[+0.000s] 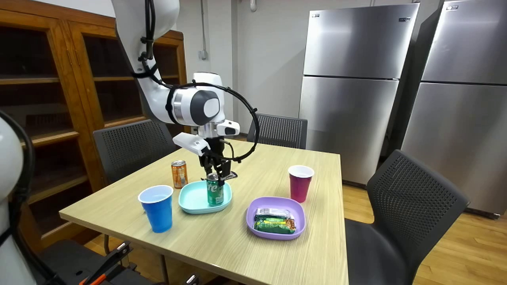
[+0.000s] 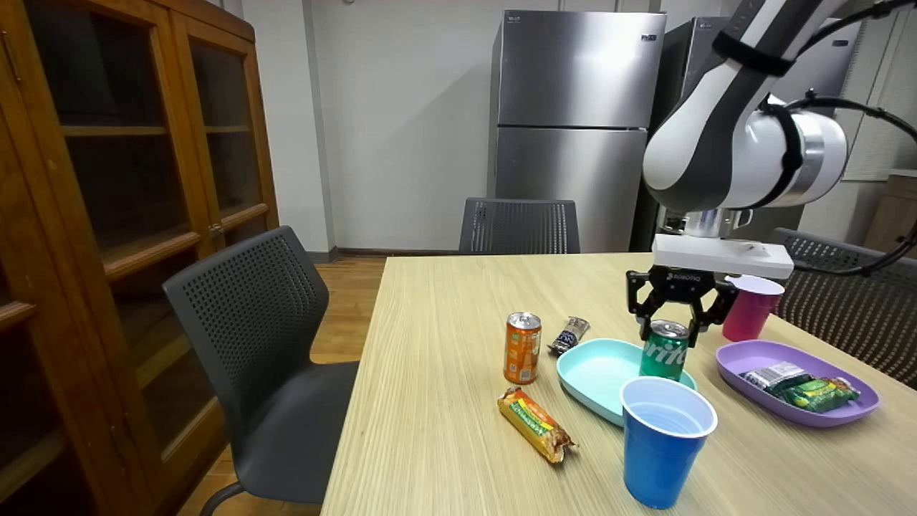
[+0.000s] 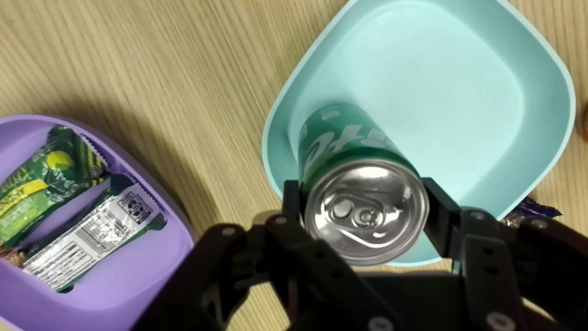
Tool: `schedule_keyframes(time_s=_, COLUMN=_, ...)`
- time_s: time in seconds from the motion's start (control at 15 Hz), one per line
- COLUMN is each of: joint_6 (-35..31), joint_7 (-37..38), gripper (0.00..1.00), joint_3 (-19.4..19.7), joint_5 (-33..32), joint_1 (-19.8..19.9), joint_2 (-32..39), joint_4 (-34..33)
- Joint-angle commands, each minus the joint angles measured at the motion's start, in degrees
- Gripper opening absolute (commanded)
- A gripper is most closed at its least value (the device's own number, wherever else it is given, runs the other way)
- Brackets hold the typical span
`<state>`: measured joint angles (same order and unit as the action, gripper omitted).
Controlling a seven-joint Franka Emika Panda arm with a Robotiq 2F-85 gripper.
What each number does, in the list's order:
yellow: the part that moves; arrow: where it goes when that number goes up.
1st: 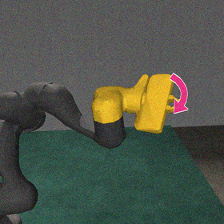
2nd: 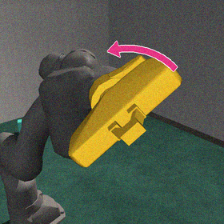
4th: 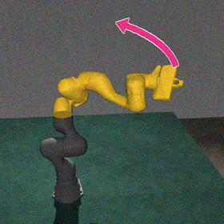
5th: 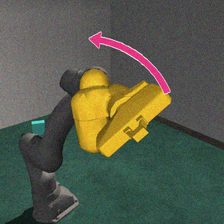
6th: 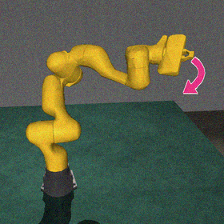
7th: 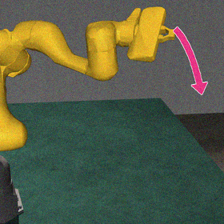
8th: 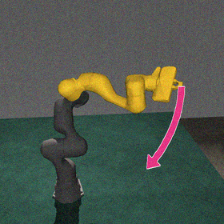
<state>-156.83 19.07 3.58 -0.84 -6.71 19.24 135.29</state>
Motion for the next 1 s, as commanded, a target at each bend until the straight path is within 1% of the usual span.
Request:
schedule_keyframes(time_s=0.0, joint_6=-0.27, joint_7=0.52, gripper=0.95, joint_3=0.84, joint_5=-1.65, joint_1=-0.88, joint_2=-0.52, joint_4=-0.36)
schedule_keyframes(time_s=0.07, joint_6=-0.09, joint_7=0.19, gripper=0.99, joint_3=0.72, joint_5=-1.58, joint_1=-0.72, joint_2=-0.86, joint_4=-0.28)
schedule_keyframes(time_s=0.13, joint_6=0.18, joint_7=-0.08, gripper=1.00, joint_3=0.58, joint_5=-1.43, joint_1=-0.58, joint_2=-1.19, joint_4=-0.29)
schedule_keyframes(time_s=0.27, joint_6=1.51, joint_7=-1.36, gripper=1.00, joint_3=-0.21, joint_5=-0.34, joint_1=0.21, joint_2=-1.83, joint_4=-0.73)
schedule_keyframes(time_s=0.47, joint_6=1.68, joint_7=-2.00, gripper=1.00, joint_3=-0.67, joint_5=0.38, joint_1=0.68, joint_2=-2.47, joint_4=-1.65)
schedule_keyframes(time_s=0.93, joint_6=2.43, joint_7=-1.24, gripper=1.00, joint_3=-1.07, joint_5=1.80, joint_1=0.77, joint_2=-0.94, joint_4=-7.70)
